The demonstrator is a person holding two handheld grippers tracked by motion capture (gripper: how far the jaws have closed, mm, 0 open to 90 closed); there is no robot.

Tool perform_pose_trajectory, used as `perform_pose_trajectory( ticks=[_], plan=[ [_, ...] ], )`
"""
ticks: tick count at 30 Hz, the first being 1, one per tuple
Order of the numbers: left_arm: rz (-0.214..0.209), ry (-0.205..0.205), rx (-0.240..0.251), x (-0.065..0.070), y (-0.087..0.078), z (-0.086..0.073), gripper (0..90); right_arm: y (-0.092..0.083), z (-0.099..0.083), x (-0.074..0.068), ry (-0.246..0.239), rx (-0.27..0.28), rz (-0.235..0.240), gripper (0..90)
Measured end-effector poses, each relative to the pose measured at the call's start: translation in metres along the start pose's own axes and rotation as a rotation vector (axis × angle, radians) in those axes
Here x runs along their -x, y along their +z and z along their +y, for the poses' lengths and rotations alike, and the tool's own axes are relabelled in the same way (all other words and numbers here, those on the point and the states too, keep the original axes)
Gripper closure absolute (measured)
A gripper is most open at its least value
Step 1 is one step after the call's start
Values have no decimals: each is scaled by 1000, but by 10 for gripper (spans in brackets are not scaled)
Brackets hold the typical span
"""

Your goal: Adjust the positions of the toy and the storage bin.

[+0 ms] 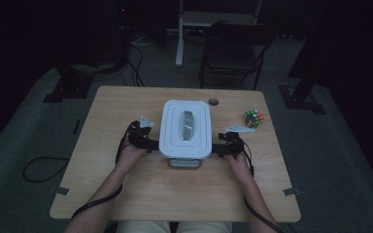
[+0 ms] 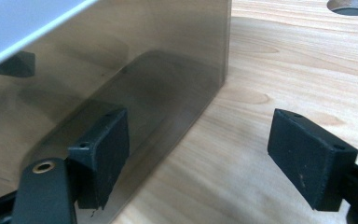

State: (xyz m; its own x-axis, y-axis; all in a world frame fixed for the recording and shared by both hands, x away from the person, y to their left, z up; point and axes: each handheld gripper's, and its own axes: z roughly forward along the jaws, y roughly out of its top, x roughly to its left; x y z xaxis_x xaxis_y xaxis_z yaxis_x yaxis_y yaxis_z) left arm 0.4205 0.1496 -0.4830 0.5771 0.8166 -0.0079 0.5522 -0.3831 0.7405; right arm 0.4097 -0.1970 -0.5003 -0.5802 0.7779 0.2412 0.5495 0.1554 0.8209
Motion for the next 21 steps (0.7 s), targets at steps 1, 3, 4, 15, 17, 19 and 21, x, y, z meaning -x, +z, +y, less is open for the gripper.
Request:
perform_pose_trajectory(
  ticks=[1, 3, 4, 15, 17, 19, 21],
  plan=[
    [-3, 5, 0, 1, -1, 0, 17, -2, -2, 0, 3, -3, 11, 206],
    [-7, 6, -2, 2, -3, -1, 17, -3, -3, -1, 1, -2, 12, 206],
    [-11, 6, 9, 6, -7, -2, 17, -5, -5, -2, -1, -2, 20, 207],
    [-24, 85, 7, 30, -28, -13, 31, -22, -20, -7, -28, -6, 54, 214],
    [-31, 74, 9, 32, -30, -16, 31, -24, -23, -8, -27, -2, 58, 215],
    [-32, 75, 17, 34, -32, -19, 31, -27, -25, -10, -29, -6, 62, 216],
    [-32, 75, 17, 34, -32, -19, 31, -28, -26, -11, -34, -6, 65, 218]
  ],
)
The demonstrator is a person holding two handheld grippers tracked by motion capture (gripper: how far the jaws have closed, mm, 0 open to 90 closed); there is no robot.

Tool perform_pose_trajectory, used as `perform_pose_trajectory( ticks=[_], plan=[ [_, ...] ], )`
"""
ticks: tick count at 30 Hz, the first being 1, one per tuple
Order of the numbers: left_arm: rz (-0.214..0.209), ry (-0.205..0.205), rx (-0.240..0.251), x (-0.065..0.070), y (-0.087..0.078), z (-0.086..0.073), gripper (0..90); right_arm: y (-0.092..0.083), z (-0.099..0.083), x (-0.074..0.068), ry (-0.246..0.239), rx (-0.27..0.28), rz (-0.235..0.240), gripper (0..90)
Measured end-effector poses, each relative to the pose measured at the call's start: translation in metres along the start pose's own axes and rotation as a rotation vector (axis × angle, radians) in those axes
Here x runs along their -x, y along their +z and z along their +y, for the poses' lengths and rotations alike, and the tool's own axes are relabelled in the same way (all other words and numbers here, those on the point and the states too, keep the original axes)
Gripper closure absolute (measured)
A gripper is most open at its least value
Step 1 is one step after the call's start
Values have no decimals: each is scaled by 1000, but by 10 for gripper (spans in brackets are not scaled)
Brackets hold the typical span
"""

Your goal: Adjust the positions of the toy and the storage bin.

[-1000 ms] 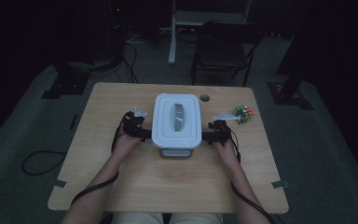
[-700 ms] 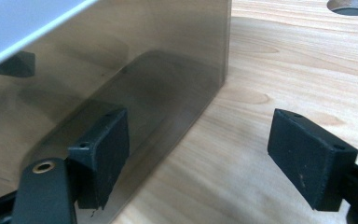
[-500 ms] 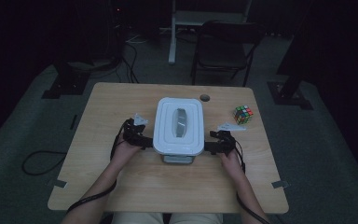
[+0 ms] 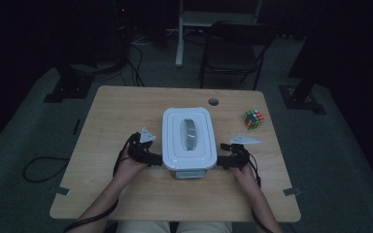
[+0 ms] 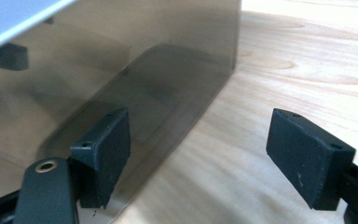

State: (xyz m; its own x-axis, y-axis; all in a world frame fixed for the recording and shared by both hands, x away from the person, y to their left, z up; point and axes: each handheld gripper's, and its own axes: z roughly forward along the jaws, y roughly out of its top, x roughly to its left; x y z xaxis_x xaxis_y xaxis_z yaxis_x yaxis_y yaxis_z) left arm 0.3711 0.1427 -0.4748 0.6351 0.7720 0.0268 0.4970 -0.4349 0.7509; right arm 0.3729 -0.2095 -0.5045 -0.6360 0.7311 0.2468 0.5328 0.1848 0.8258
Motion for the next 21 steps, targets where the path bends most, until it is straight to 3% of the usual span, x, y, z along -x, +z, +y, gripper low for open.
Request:
perform_pose_trajectory(
  ticks=[6, 14, 21],
  plan=[
    [-18, 2, 4, 7, -10, -10, 31, -12, -11, -14, -30, -14, 26, 218],
    [-28, 31, -1, 22, -19, -17, 31, -22, -25, -21, -2, -3, 40, 218],
    [-39, 30, -1, 32, -27, -23, 31, -32, -36, -28, 1, -4, 51, 218]
  ],
)
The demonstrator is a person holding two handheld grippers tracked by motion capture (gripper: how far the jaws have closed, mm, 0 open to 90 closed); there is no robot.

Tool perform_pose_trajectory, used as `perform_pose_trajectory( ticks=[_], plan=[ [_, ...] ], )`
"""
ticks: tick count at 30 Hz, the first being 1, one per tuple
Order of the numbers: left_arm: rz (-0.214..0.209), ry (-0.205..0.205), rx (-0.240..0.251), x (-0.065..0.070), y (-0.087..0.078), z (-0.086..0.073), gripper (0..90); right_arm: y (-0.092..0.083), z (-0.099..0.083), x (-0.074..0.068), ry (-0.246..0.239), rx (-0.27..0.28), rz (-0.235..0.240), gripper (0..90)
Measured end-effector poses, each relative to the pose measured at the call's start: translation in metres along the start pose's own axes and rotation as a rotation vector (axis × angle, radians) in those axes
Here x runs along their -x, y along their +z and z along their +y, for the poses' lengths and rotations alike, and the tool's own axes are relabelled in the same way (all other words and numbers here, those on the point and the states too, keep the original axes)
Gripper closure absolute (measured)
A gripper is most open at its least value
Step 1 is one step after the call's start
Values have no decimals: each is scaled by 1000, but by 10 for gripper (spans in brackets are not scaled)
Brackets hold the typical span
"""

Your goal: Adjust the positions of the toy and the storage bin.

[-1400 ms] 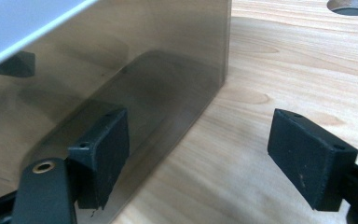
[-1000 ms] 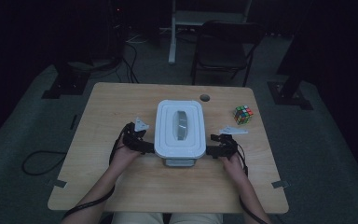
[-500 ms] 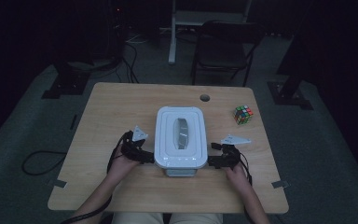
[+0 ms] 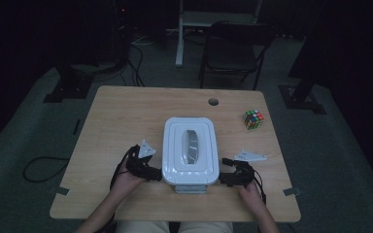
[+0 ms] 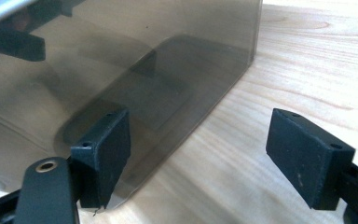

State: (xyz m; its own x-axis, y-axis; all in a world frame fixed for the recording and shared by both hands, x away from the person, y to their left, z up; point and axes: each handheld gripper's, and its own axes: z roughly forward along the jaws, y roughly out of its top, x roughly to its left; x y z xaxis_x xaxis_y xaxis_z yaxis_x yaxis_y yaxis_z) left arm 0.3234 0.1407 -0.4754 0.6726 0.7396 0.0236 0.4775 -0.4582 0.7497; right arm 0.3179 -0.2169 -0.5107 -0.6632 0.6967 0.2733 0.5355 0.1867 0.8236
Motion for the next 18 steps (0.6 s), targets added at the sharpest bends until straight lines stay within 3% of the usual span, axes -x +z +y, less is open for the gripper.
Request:
perform_pose_trajectory(
  ticks=[3, 7, 12, 18],
  plan=[
    [-4, -5, 1, 4, -3, -3, 31, -3, -3, -3, 7, -6, 1, 218],
    [-9, 25, -2, 11, -9, -5, 31, -7, -6, -8, 8, -11, -3, 218],
    [-23, 20, 15, 14, -12, -8, 31, -10, -12, -12, 13, -36, -14, 218],
    [-65, -5, 17, 11, -13, -12, 30, -12, -13, -15, -16, -49, -35, 217]
  ],
)
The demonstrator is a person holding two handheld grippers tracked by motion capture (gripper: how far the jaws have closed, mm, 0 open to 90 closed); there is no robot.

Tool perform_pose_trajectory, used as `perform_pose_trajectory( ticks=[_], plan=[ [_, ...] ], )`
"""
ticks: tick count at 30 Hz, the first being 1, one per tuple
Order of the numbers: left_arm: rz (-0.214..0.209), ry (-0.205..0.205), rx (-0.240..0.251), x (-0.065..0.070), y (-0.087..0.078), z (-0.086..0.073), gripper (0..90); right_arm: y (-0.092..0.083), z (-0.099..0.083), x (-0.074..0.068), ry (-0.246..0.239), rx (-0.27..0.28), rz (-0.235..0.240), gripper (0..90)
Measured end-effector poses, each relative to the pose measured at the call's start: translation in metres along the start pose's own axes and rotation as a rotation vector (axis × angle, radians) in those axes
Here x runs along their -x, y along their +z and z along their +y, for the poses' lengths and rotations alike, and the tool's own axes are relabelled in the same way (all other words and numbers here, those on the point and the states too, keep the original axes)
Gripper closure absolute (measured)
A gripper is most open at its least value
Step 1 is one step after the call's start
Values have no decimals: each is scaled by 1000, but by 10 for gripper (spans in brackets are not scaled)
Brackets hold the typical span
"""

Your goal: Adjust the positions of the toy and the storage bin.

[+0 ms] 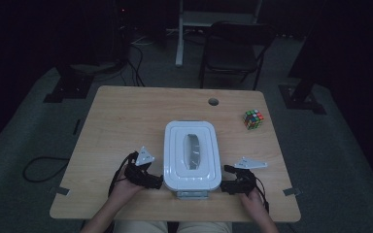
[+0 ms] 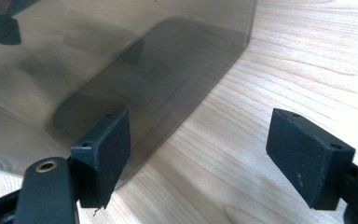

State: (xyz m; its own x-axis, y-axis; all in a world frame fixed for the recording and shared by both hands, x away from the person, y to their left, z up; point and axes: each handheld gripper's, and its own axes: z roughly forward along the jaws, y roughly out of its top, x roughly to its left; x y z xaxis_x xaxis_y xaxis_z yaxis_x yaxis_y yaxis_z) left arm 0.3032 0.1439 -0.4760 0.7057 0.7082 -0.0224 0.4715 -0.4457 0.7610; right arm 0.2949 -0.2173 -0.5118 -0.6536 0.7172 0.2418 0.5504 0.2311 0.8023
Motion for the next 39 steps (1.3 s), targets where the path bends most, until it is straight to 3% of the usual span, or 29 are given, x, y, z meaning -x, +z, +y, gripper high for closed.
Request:
perform_pose_trajectory(
  ticks=[5, 7, 15, 23, 26, 27, 30, 32, 39],
  plan=[
    [-32, -43, 20, -8, 3, -7, 29, -1, -4, 0, -15, 13, -2, 179],
    [-4, -70, 31, -17, 7, -13, 29, 4, -7, 4, -32, -7, -56, 158],
    [34, -117, 44, -40, 18, -9, 29, 9, 9, 25, 2, 46, -99, 158],
    [13, -104, 47, -49, 32, 5, 29, 28, 29, 40, 30, 74, -92, 158],
    [2, -82, 56, -46, 34, 10, 29, 29, 33, 38, 37, 95, -75, 158],
    [17, -79, 55, -46, 34, 11, 29, 28, 34, 35, 39, 109, -64, 170],
    [1, -96, 54, -47, 33, 12, 29, 24, 37, 33, 40, 119, -65, 170],
    [5, -85, 47, -45, 32, 12, 29, 21, 37, 33, 62, 110, -38, 176],
    [9, -57, 40, -37, 27, 13, 30, 16, 34, 27, 59, 75, -13, 196]
  ],
)
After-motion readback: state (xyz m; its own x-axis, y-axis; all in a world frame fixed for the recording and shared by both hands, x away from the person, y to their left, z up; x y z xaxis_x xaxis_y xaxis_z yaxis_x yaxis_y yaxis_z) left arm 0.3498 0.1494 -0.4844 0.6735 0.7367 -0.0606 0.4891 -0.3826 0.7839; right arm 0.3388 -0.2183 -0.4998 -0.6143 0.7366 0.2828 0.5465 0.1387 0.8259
